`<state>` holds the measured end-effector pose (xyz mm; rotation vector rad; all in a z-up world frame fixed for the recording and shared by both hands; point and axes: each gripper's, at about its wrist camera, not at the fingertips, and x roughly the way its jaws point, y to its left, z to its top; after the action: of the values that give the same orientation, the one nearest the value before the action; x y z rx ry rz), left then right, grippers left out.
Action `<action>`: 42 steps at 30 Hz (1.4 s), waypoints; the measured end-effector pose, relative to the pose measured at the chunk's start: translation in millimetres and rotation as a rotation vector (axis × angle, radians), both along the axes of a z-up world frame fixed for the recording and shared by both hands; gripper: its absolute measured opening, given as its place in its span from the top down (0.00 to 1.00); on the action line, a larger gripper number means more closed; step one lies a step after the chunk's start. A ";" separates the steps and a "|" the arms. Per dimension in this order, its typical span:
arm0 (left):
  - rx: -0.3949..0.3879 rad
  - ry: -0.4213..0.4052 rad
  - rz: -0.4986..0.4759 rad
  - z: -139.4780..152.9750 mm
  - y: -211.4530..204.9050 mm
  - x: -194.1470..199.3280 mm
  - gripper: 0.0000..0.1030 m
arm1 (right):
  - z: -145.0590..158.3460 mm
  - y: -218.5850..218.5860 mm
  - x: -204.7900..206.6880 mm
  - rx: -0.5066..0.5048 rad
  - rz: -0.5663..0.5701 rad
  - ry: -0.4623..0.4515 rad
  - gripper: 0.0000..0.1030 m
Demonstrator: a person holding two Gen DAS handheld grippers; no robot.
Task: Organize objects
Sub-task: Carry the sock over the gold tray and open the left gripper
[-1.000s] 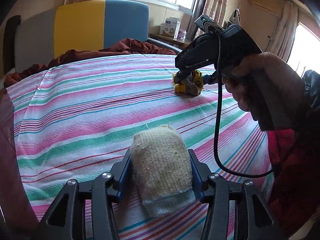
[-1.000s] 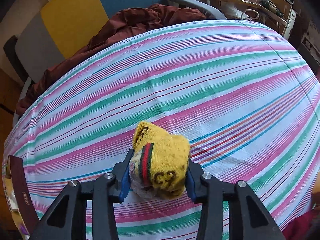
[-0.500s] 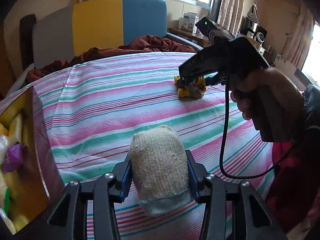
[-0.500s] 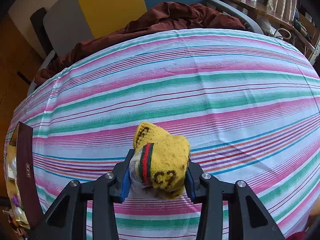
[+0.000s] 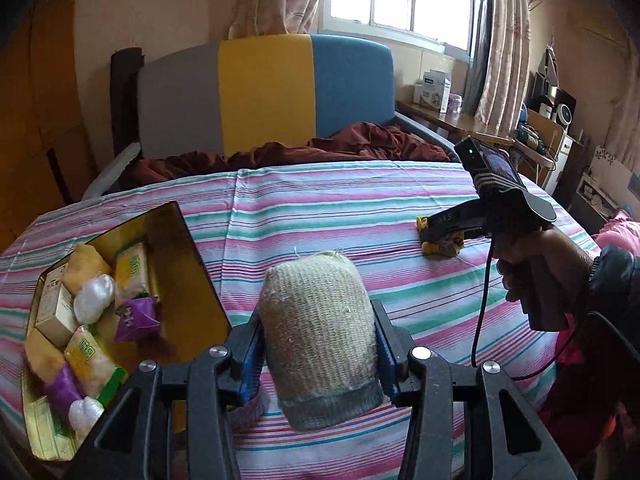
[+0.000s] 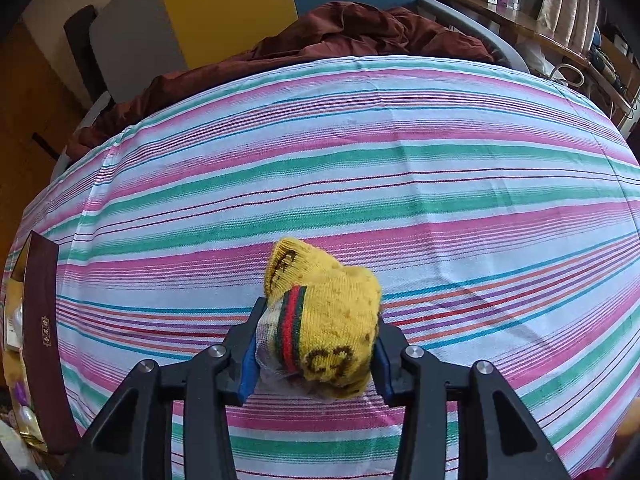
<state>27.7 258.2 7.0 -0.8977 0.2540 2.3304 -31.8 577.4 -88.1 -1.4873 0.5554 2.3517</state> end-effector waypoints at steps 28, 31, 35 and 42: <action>0.140 -0.182 0.457 -27.4 -202.3 -64.2 0.54 | 1.2 -34.6 -3.7 0.217 0.093 -0.046 0.55; 0.140 -0.194 0.433 -29.2 -184.5 -73.6 0.53 | 1.2 -33.5 -2.9 0.220 0.096 -0.047 0.55; 0.091 -0.187 0.448 -30.9 -166.8 -104.7 0.53 | -0.2 -35.0 -3.3 0.224 0.098 -0.048 0.55; 0.057 -0.186 0.498 -41.5 -160.5 -140.5 0.40 | -1.9 -32.7 -7.6 0.231 0.106 -0.050 0.55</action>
<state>-112.8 97.6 -34.4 -1.2523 -0.1304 2.6562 -39.4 544.7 -90.1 -1.4961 0.1879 2.3554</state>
